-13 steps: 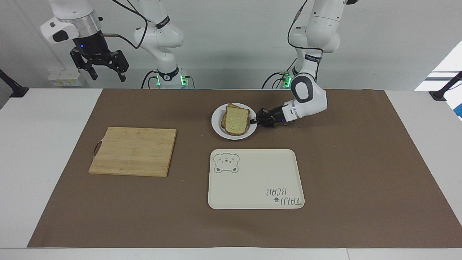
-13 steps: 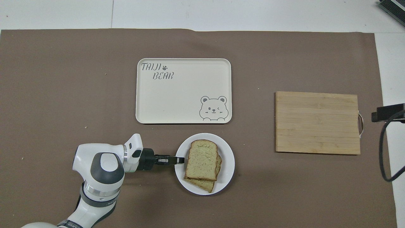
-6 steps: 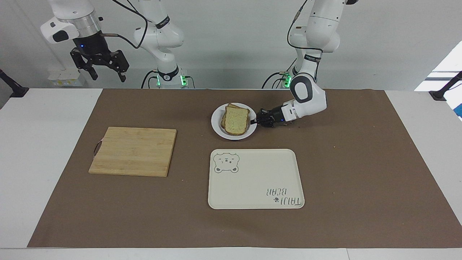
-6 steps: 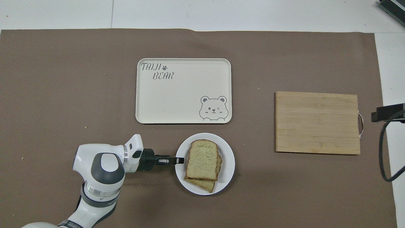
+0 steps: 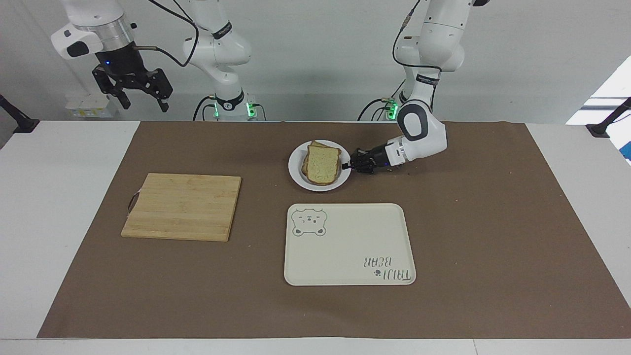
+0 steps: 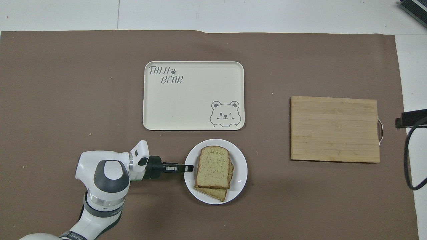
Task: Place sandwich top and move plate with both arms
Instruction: 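Slide the plate with the left gripper onto the bear tray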
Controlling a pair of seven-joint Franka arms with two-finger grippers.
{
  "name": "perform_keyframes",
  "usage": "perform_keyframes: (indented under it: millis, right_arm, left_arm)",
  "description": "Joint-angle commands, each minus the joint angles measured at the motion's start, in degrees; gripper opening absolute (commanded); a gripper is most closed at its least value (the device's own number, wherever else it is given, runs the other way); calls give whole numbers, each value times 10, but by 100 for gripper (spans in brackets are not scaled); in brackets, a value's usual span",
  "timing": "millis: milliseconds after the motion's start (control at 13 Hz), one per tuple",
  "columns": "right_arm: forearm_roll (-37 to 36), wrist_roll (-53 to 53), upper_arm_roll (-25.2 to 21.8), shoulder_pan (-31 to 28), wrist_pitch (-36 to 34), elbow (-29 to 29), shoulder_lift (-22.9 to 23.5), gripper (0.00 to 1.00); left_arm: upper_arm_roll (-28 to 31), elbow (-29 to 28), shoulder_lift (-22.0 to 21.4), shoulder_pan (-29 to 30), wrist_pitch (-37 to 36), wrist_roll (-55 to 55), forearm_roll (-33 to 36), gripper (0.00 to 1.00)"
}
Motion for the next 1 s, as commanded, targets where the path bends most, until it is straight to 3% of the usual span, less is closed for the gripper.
perform_keyframes:
  millis: [0,463,617,926]
  right_arm:
    - [-1,-5,1,1,-9,-2,-6,100]
    - [-1,-5,-13,4,-9,-2,-5,100]
    - [-2,-4,-17,4,-9,-3,-4,100]
    - [-5,-5,-55,39,-9,-3,-4,100]
  left_arm:
    - [5,14,-7,33,-40,1,-10,0]
    - [8,84,13,111,-113,-10,1,0]
    - [7,138,40,135,-124,-21,55,0]
    - [7,250,106,155,-121,-55,75,0]
